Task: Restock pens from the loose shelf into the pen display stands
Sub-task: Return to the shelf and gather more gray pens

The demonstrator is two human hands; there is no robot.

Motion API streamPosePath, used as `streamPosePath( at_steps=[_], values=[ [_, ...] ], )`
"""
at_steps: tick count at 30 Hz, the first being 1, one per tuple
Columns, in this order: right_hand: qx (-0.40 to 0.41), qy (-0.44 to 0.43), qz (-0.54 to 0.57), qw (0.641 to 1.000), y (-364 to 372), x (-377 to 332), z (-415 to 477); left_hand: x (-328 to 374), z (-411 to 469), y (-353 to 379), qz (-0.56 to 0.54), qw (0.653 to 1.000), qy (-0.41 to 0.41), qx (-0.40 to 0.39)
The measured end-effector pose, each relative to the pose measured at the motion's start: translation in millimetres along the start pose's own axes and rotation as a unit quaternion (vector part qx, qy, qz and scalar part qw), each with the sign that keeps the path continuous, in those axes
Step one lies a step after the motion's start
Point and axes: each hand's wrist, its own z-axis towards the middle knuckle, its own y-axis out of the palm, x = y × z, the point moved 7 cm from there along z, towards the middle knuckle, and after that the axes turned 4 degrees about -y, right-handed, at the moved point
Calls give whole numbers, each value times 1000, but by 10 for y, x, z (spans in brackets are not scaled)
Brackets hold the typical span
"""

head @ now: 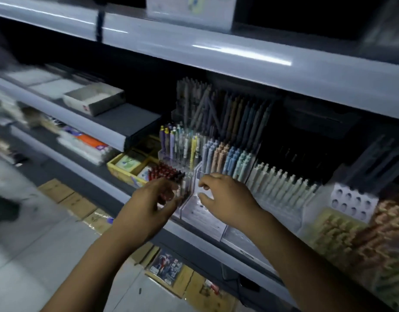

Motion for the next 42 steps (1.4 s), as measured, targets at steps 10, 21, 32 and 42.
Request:
streamPosePath(
  at_steps=[10,21,32,42],
  values=[
    [-17,-272,-43,961,221,-2544,1041,-1260,-1084,-1781,103,977,-147,116],
    [-40,-437,-31,898,718,-6501,2462,-3285,-2613,-4885,206,906,-297,220],
    [2,-438,51,898,903,-9166,4631,-5161,-2502,-7560,216,885,-306,276],
    [9,-542,-15,840,1118,-11478,7040,-6975,-1797,-10070,253,853,-307,338]
  ],
)
